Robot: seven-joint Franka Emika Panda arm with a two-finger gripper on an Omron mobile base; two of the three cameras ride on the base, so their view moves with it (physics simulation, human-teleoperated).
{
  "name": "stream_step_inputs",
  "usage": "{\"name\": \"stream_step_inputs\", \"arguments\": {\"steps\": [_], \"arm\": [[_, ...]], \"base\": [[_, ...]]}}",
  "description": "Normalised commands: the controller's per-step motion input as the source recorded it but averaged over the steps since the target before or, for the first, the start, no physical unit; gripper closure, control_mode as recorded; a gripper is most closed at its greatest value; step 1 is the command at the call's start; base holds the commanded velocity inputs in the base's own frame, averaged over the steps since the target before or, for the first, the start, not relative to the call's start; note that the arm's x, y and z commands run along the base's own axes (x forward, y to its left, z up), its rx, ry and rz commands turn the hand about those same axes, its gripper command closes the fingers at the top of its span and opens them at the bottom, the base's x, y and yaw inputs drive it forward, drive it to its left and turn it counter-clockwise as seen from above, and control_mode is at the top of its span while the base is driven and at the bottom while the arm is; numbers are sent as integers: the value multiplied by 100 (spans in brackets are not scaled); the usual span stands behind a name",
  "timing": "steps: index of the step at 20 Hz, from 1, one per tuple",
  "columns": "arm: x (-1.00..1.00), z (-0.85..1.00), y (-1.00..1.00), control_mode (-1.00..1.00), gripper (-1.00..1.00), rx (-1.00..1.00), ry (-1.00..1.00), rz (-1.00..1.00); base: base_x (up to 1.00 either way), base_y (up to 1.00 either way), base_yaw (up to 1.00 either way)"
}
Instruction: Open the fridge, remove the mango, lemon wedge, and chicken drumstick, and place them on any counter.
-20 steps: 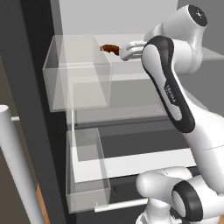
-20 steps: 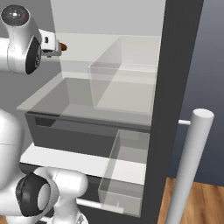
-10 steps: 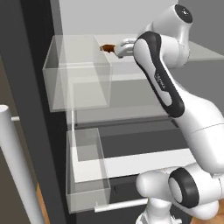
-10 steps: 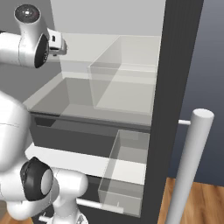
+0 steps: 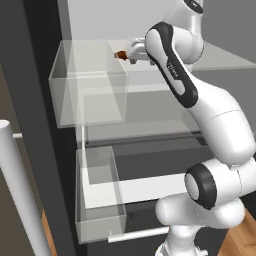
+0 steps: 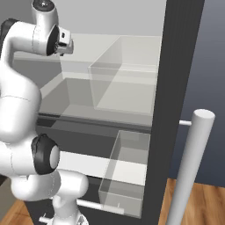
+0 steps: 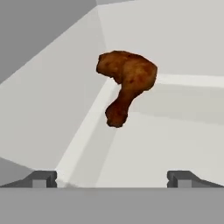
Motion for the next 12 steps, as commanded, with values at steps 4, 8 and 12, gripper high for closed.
{"name": "stream_step_inputs", "arguments": {"steps": [4,8,12], "arm": [[44,-10,0,-100,-100,0,6,0],[29,-25,4,-100,-100,0,0,1],[13,-42,13,-100,-100,-1,-4,1]], "base": [[0,0,0],[0,0,0],[0,0,0]]}}
